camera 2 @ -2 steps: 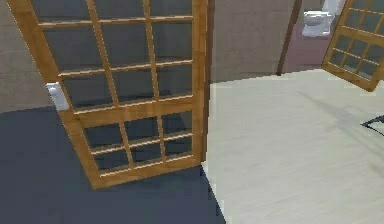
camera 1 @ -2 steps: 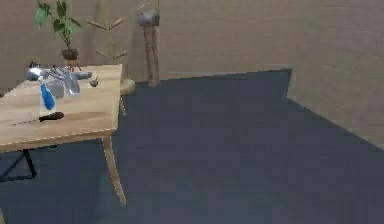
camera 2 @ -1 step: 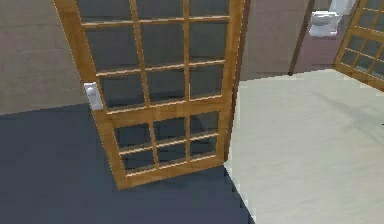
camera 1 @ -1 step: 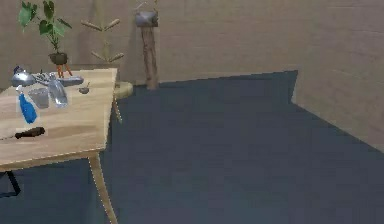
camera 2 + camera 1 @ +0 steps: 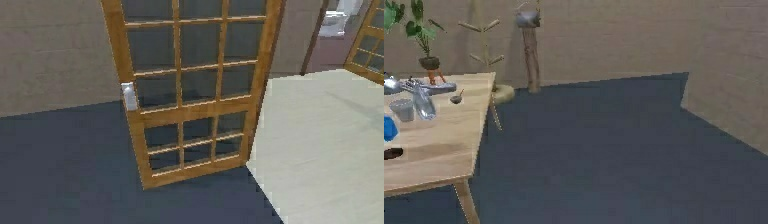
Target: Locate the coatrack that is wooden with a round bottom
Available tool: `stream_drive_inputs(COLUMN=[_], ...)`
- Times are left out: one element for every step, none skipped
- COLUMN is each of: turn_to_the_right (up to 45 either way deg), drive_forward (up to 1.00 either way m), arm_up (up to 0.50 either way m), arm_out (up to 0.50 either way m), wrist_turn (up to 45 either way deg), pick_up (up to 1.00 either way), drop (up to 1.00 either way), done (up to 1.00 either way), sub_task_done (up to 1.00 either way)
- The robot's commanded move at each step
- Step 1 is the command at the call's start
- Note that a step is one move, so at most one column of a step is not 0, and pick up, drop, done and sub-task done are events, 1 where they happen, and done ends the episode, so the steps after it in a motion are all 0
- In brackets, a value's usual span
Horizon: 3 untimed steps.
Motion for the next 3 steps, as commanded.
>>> stream_drive_inputs(turn_to_the_right=[3.0, 0.0, -21.0], drive_forward=[0.00, 0.80, 0.00], arm_up=[0.00, 0.00, 0.00], arm_out=[0.00, 0.00, 0.00], wrist_turn=[0.0, 0.0, 0.0], pick_up=[0.00, 0.00, 0.00], drop=[0.00, 0.00, 0.00], done=[0.00, 0.00, 0.00], sub_task_done=[0.00, 0.00, 0.00])
